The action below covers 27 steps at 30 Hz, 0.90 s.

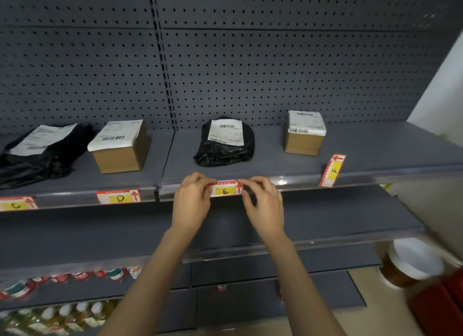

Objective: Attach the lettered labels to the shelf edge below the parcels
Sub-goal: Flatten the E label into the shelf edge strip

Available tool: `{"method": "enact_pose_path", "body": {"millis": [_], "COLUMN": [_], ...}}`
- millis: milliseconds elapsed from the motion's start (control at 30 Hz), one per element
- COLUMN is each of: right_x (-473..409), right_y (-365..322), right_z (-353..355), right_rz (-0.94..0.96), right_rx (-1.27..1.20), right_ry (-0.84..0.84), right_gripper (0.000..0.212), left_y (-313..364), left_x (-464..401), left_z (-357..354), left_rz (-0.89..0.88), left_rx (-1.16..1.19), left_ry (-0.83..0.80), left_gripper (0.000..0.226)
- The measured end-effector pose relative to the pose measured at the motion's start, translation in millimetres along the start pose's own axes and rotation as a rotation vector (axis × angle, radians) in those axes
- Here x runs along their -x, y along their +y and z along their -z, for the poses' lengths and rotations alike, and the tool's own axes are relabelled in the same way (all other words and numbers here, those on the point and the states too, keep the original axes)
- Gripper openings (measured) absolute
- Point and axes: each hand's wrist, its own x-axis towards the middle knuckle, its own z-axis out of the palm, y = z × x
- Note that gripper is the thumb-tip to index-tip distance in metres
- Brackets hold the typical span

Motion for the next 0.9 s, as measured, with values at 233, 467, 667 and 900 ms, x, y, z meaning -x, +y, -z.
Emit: {"method": "enact_pose_path", "body": {"millis": [233, 467, 667, 900], "right_x": [5.6, -0.9, -14.3, -37.9], "right_y": [44.0, 97.2, 145.1, 170.2], "right_z": [45.8, 102.9, 152.6, 172.8], "right_rz": [-0.166, -0.192, -0.173, -0.004], "right_rx": [-0.084, 0.001, 0.01, -0.026], "right_ry": [0.186, 0.234, 0.22, 0.175], "right_gripper": [0.028, 0.03, 0.031, 0.028], "left_y": [79.5, 147.8, 191.8, 219.6], "left_x": [-27.3, -38.9, -42.2, -32.0], "left_z": [-6.5, -91.5, -151.2, -179.6], "left_rz": [-0.067, -0.103, -0.016, 0.009], "left_rx": [0.292, 0.268, 0.296, 0.356], "left_ry": [0.099, -0.214, -0.124, -0.062], "left_gripper": [0.03, 0.034, 0.034, 0.015]}}
